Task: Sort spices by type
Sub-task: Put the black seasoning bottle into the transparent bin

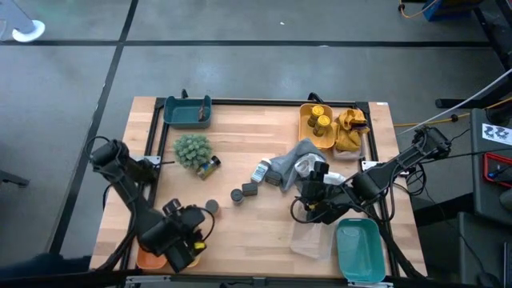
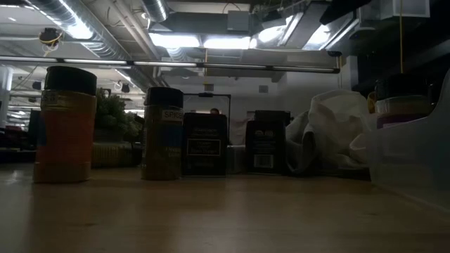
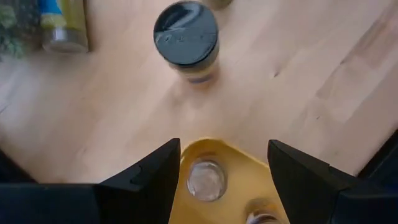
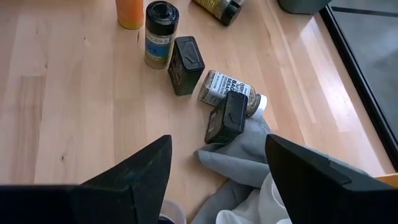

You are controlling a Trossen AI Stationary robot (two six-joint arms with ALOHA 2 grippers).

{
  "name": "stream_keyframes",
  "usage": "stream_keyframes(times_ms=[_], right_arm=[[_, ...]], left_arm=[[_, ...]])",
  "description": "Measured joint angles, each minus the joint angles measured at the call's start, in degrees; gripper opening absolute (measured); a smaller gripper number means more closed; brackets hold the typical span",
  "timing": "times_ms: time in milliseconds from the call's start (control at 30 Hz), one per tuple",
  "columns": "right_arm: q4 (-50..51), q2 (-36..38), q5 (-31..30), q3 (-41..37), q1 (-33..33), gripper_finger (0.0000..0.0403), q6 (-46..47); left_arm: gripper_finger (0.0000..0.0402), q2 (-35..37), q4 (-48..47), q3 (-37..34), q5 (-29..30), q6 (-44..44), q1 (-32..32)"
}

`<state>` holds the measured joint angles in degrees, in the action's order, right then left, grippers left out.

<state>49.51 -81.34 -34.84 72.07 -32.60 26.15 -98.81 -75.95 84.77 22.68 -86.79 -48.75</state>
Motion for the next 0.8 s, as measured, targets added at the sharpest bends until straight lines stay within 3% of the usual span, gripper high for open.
stream_keyframes(times_ms=[167,467,800], right_arm=[[-0.1,0.0,-0.5,0.0,0.0,0.0257,-1.2],[-0.2,0.0,-0.1,0.0,0.0,0.0257,-1.1],[-0.2,0.0,-0.1,0.0,0.0,0.0257,-1.0]], left_arm=[[0.0223,-1.1,1.0,0.0,4.8,-1.1,-2.9],[0.0223,-5.3,2.4,0.0,5.1,3.6,-4.2],[0.0223,-8.4,-5.7,0.0,3.7,-2.6,-2.5]])
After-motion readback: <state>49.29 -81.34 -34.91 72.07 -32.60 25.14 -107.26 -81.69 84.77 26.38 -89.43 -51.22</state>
